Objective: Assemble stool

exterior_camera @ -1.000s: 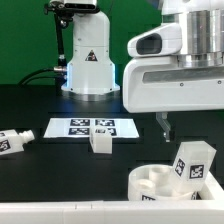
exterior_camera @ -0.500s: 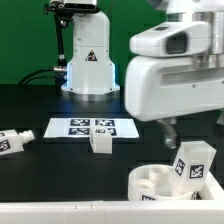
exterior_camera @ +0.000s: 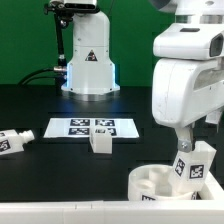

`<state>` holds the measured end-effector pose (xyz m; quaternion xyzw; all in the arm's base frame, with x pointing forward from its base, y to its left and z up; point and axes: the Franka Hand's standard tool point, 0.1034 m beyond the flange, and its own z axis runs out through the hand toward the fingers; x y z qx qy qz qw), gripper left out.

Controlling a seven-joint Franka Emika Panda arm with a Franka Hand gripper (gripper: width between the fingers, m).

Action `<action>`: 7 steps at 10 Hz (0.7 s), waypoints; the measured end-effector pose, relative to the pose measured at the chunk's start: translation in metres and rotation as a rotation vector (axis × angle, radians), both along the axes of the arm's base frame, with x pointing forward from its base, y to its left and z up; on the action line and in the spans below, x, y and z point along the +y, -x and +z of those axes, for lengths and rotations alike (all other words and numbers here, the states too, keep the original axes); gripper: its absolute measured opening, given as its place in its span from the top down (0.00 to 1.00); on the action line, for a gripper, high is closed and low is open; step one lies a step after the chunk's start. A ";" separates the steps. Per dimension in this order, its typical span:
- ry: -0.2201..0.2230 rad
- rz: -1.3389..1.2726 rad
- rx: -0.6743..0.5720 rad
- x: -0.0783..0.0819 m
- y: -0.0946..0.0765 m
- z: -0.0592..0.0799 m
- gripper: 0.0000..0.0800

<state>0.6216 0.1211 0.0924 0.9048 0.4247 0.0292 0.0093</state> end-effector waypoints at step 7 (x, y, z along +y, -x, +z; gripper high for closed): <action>0.167 0.686 0.010 -0.012 -0.015 -0.019 0.19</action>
Offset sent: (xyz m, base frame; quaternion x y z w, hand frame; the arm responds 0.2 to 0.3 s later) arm 0.0118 0.0234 -0.0221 -0.0388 -0.0520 -0.3036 0.9506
